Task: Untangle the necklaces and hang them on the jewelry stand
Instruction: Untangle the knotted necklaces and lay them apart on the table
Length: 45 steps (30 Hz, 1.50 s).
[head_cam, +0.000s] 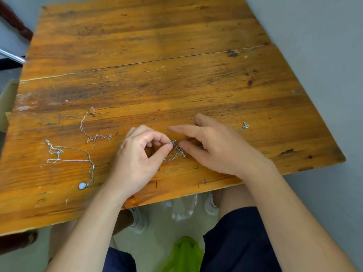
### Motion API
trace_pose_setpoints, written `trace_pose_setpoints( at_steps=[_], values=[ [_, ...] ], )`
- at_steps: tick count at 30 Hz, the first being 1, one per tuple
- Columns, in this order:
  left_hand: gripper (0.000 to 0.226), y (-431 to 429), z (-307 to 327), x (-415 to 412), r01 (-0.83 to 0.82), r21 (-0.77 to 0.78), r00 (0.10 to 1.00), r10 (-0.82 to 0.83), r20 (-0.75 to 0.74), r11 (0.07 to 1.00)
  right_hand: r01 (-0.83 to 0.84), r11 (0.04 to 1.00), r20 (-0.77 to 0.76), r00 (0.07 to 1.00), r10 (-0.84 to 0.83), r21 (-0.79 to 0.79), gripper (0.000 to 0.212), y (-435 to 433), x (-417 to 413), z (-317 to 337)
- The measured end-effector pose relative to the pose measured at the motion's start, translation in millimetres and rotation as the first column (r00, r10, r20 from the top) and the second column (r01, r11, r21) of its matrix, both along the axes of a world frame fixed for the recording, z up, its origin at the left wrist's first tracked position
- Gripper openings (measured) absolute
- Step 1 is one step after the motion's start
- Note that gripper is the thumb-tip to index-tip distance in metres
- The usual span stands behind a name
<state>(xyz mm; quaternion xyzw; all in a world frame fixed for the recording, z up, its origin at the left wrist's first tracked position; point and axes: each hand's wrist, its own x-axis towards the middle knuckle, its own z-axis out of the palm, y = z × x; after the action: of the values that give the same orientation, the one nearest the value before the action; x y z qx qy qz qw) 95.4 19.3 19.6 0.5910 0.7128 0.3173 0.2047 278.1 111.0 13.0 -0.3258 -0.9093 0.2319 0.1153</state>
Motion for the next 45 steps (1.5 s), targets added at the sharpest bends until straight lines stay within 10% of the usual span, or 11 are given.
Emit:
trace_pose_setpoints(
  at_steps=[22, 34, 45],
  values=[
    [0.004, 19, 8, -11, -0.058, -0.127, 0.976, 0.083, 0.2, 0.99, 0.35, 0.936, -0.536, 0.796, -0.282, 0.028, 0.008, -21, 1, -17],
    [0.006, 40, 11, -20, -0.35, -0.112, 0.798, 0.359, 0.485, 0.93, 0.129, 0.969, -0.377, 0.925, -0.042, 0.208, 0.003, -39, 1, -13],
    [0.004, 83, -4, -34, -0.314, -0.017, 0.877, 0.297, 0.377, 0.949, 0.006, 0.963, -0.347, 0.934, 0.091, 0.269, 0.005, -41, 2, -16]
  ],
)
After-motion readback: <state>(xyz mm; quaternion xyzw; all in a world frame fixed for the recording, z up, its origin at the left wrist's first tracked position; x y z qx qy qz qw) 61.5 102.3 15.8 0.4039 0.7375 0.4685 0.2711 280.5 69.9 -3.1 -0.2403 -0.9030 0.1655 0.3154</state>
